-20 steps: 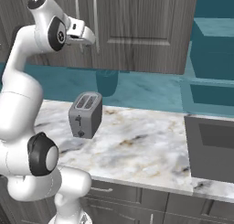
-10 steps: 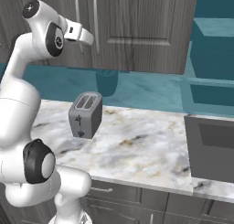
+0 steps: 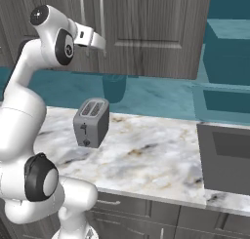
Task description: Open the cabinet. Pick the soap dispenser and place it next to the sink. Then close the cabinet.
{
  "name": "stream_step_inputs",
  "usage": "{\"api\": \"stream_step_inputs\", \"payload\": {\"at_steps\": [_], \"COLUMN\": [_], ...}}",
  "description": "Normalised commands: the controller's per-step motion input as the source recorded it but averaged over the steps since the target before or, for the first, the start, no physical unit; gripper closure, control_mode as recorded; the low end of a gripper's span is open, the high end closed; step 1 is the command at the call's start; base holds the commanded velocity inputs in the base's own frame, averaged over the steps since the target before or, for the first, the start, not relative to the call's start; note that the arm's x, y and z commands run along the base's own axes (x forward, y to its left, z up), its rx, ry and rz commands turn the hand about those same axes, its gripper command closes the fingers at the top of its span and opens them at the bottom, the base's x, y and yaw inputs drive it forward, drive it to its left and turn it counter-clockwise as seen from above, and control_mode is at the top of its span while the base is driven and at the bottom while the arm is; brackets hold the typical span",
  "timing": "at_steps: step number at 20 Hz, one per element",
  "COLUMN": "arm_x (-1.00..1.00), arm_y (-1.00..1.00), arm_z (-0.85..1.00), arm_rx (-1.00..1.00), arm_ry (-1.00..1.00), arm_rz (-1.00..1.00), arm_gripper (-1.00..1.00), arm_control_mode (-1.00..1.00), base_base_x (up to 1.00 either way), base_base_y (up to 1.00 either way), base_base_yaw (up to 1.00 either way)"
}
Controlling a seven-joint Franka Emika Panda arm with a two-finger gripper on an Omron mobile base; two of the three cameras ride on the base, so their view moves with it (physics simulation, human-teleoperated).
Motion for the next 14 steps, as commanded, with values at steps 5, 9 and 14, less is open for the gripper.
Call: {"api": "stream_step_inputs", "payload": {"at_steps": [5, 9, 14], "arm_x": [0.09, 0.24, 0.01], "arm_y": [-0.24, 0.0, 0.01], "arm_z": [0.0, 0.0, 0.0], "arm_rx": [0.0, 0.0, 0.04], "arm_ry": [0.01, 0.0, 0.0], "arm_rz": [0.0, 0.0, 0.0], "arm_gripper": [-1.0, -1.0, -1.0], "arm_control_mode": [-1.0, -1.0, -1.0], "base_base_x": [0.0, 0.0, 0.0], "base_base_y": [0.0, 0.0, 0.0], "base_base_yaw": [0.0, 0.0, 0.0]}}
